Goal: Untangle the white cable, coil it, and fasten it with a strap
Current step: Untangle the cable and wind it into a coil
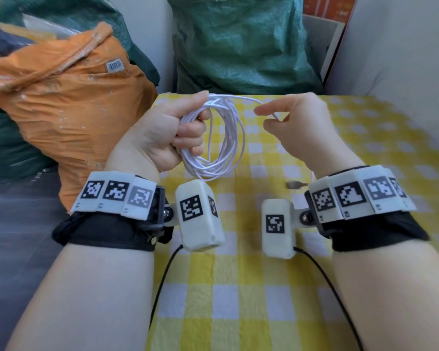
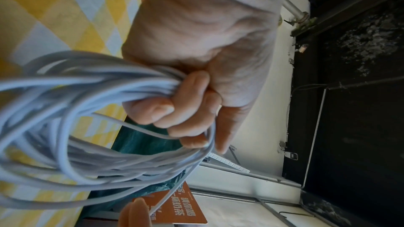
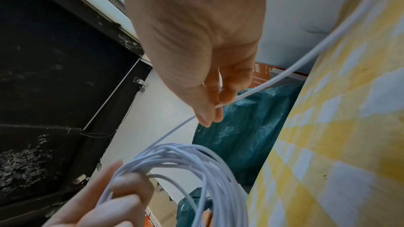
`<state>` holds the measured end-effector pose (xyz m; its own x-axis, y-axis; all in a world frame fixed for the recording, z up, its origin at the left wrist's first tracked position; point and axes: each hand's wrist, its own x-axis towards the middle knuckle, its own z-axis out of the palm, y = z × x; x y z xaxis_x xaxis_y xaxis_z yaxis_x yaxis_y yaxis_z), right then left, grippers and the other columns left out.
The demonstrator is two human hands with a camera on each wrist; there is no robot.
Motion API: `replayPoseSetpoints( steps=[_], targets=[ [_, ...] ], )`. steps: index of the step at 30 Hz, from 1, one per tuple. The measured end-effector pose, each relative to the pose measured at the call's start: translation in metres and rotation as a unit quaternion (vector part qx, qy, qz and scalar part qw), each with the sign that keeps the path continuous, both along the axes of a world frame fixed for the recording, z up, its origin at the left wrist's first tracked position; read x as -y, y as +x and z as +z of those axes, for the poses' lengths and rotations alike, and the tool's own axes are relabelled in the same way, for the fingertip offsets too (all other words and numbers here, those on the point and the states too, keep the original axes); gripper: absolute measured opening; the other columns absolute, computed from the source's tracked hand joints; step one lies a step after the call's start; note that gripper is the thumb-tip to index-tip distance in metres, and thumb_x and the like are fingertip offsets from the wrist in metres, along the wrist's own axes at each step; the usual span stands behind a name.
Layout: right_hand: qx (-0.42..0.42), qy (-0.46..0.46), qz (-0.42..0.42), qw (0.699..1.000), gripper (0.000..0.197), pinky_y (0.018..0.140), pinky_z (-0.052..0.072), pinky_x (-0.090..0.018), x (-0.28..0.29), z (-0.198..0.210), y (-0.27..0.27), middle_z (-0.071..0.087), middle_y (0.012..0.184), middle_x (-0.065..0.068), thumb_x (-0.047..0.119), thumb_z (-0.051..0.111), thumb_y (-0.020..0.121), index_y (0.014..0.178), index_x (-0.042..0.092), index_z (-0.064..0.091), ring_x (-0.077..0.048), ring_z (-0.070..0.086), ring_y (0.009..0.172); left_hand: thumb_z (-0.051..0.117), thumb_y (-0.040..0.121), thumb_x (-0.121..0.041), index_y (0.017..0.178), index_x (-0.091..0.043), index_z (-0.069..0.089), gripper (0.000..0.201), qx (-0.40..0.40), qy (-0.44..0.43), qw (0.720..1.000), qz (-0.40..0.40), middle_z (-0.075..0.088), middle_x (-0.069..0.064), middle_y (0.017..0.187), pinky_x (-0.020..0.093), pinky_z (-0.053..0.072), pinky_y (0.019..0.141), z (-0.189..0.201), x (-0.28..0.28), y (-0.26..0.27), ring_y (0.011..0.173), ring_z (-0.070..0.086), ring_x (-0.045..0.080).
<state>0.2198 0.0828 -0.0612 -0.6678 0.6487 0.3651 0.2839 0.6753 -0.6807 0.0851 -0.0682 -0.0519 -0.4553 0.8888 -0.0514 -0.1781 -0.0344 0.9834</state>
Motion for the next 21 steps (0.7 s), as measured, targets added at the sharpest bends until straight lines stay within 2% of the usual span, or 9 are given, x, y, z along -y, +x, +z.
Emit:
replayPoseSetpoints(
  steps=[2, 5, 9, 11, 13, 15, 17, 19, 21],
  targets=[
    [-0.009, -0.016, 0.018, 1.0, 0.021, 0.048, 0.037, -0.012, 0.003, 0.0, -0.002, 0.049, 0.067, 0.019, 0.018, 0.056, 0.092, 0.106, 0.023, 0.071, 0.001, 0.042, 0.055, 0.042, 0.093, -0.041, 0.069, -0.016, 0.045, 0.035, 0.036, 0.014, 0.999, -0.011, 0.024, -0.012, 0.035, 0.019, 0.03, 0.04, 0.0, 0.001, -0.002, 0.028, 0.019, 0.003],
    [-0.042, -0.055, 0.044, 0.997, 0.025, 0.059, 0.042, -0.022, 0.01, 0.004, -0.004, 0.06, 0.075, 0.007, 0.03, 0.051, 0.093, 0.096, 0.013, 0.068, -0.009, 0.05, 0.066, 0.044, 0.087, -0.043, 0.068, -0.017, 0.046, 0.032, 0.084, 0.043, 0.995, -0.041, 0.025, -0.011, 0.034, 0.018, 0.029, 0.041, 0.001, 0.002, -0.003, 0.027, 0.02, 0.003],
    [-0.074, -0.179, 0.084, 0.977, 0.039, 0.076, 0.044, -0.028, 0.014, 0.002, -0.008, 0.064, 0.09, 0.01, 0.058, 0.048, 0.088, 0.093, 0.02, 0.056, -0.007, 0.058, 0.083, 0.041, 0.086, -0.045, 0.064, -0.018, 0.052, 0.036, 0.151, 0.081, 0.98, -0.103, 0.029, -0.009, 0.033, 0.017, 0.032, 0.043, 0.0, 0.002, -0.006, 0.027, 0.019, 0.006],
    [-0.071, -0.223, 0.15, 0.961, 0.039, 0.081, 0.05, -0.031, 0.017, 0.0, -0.01, 0.067, 0.094, 0.006, 0.056, 0.052, 0.088, 0.102, 0.02, 0.056, -0.008, 0.067, 0.09, 0.038, 0.09, -0.046, 0.065, -0.017, 0.053, 0.041, 0.184, 0.101, 0.967, -0.144, 0.026, -0.007, 0.034, 0.017, 0.034, 0.044, -0.002, 0.001, -0.005, 0.031, 0.015, 0.008],
    [-0.063, -0.247, 0.206, 0.945, 0.018, 0.073, 0.051, -0.029, 0.024, -0.001, -0.009, 0.066, 0.088, 0.001, 0.037, 0.052, 0.095, 0.096, 0.02, 0.058, -0.011, 0.067, 0.086, 0.034, 0.093, -0.048, 0.069, -0.016, 0.053, 0.044, 0.211, 0.117, 0.955, -0.174, 0.019, -0.009, 0.04, 0.017, 0.036, 0.046, -0.003, -0.001, -0.003, 0.032, 0.014, 0.007],
    [-0.072, -0.286, 0.216, 0.931, 0.013, 0.065, 0.05, -0.03, 0.027, 0.001, -0.007, 0.064, 0.076, -0.003, 0.025, 0.05, 0.098, 0.09, 0.016, 0.056, -0.018, 0.066, 0.075, 0.03, 0.093, -0.051, 0.07, -0.016, 0.054, 0.048, 0.224, 0.122, 0.949, -0.183, 0.019, -0.01, 0.042, 0.017, 0.038, 0.048, -0.004, -0.004, -0.001, 0.033, 0.015, 0.008],
    [-0.094, -0.341, 0.223, 0.909, 0.011, 0.058, 0.051, -0.029, 0.027, 0.003, -0.006, 0.055, 0.065, 0.0, 0.02, 0.049, 0.098, 0.092, 0.013, 0.054, -0.017, 0.064, 0.06, 0.027, 0.094, -0.055, 0.073, -0.016, 0.056, 0.053, 0.217, 0.113, 0.954, -0.174, 0.024, -0.01, 0.039, 0.018, 0.042, 0.054, -0.006, -0.004, -0.001, 0.031, 0.018, 0.006],
    [-0.111, -0.361, 0.216, 0.9, 0.011, 0.051, 0.048, -0.024, 0.026, 0.004, -0.006, 0.042, 0.062, 0.002, 0.017, 0.048, 0.098, 0.088, 0.013, 0.05, -0.01, 0.05, 0.046, 0.029, 0.094, -0.052, 0.078, -0.015, 0.06, 0.051, 0.192, 0.091, 0.965, -0.155, 0.035, -0.011, 0.04, 0.023, 0.051, 0.063, -0.007, -0.004, 0.0, 0.031, 0.029, 0.003],
    [-0.111, -0.332, 0.205, 0.914, 0.009, 0.048, 0.039, -0.021, 0.025, 0.004, -0.006, 0.034, 0.061, 0.003, 0.015, 0.047, 0.098, 0.089, 0.013, 0.047, -0.007, 0.035, 0.044, 0.041, 0.089, -0.045, 0.084, -0.011, 0.064, 0.041, 0.163, 0.067, 0.975, -0.132, 0.041, -0.007, 0.044, 0.034, 0.055, 0.076, -0.007, -0.004, 0.003, 0.035, 0.039, 0.005]
  ],
)
